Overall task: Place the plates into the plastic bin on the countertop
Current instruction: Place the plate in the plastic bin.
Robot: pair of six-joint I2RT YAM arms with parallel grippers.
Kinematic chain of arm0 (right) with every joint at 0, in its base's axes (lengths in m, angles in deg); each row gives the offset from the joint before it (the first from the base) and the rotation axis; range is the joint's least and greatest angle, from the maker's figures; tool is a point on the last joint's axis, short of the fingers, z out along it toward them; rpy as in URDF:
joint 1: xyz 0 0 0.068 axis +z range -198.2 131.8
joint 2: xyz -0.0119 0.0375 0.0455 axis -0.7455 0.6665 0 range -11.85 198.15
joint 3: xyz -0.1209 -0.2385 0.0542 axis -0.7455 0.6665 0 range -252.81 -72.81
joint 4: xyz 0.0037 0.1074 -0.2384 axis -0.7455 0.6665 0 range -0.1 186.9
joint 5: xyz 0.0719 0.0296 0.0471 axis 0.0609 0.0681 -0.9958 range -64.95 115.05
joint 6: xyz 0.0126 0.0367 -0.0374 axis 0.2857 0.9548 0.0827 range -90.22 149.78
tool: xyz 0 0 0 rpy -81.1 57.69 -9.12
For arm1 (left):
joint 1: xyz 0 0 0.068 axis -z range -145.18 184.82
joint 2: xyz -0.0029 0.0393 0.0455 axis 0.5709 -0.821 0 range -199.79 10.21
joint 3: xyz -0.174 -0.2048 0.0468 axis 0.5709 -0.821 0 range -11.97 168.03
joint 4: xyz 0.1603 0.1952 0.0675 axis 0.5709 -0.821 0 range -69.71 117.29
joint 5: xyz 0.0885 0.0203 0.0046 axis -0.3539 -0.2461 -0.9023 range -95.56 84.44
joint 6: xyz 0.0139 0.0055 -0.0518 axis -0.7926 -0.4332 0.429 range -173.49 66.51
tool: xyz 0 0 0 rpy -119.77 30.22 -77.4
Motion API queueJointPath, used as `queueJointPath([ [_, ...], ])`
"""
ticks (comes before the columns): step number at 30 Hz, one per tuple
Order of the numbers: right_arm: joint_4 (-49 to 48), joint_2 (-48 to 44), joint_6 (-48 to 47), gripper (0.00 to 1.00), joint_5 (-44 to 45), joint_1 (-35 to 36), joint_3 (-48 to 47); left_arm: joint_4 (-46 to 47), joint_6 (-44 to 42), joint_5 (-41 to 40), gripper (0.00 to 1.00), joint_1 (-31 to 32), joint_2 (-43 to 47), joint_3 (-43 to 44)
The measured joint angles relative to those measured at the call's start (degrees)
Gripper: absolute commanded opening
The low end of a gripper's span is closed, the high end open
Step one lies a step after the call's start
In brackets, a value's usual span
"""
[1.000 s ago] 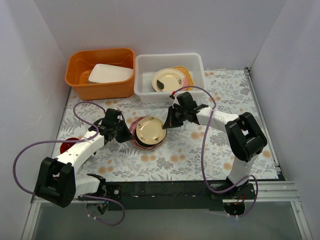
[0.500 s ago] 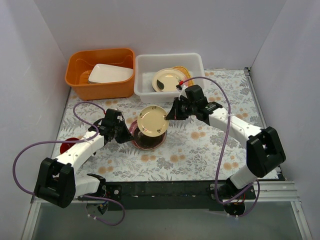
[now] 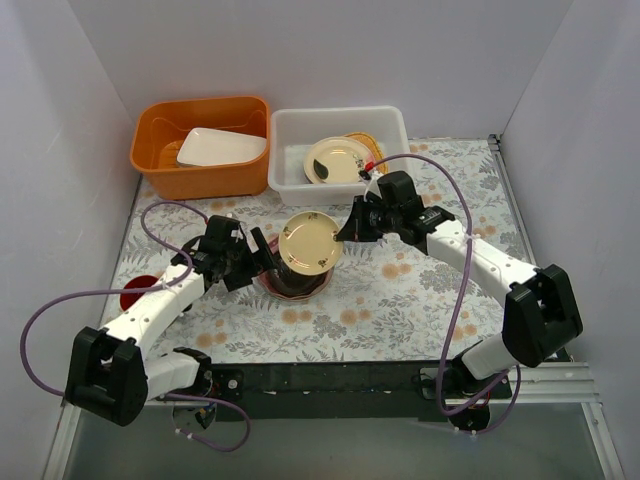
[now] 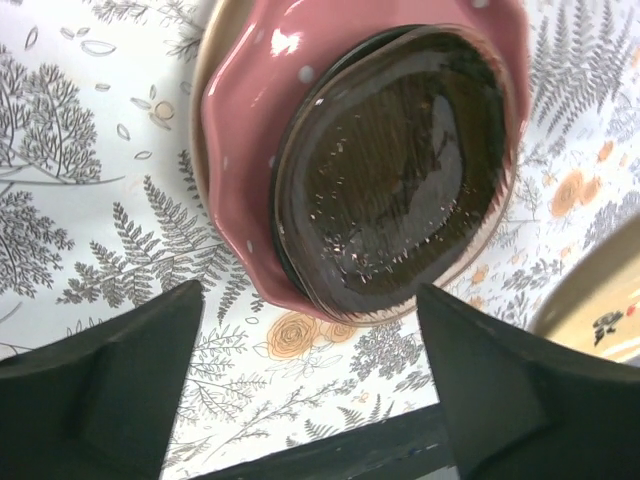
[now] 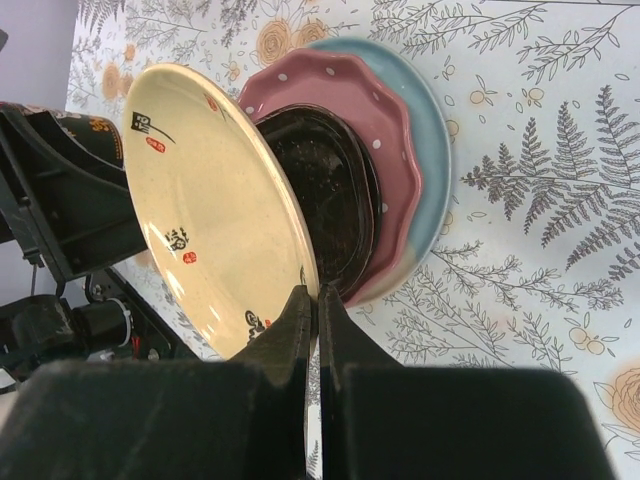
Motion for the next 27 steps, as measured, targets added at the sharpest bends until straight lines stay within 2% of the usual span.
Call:
queueJointPath([
  [1, 0.13, -0.46, 0.02, 0.01, 0.02, -0.04, 0.15, -0.02, 0.0, 0.04, 0.98, 0.0, 0.44, 0.26],
  [10, 1.18, -3.45, 0.07, 0.01, 0.0, -0.7, 1.16, -1.03, 0.2, 0.09, 0.98, 0.02, 5.03, 1.01],
  [18, 1.33, -4.2, 0.26, 0.01, -0.11, -1.09, 3.23, -2.16, 0.61, 0.26, 0.98, 0.02, 5.73, 0.98],
  [27, 1.42, 0.35, 0.24, 0.01, -1.25, -3.15, -2.49, -2.14, 0.92, 1.62, 0.98, 0.02, 6.19, 0.83],
])
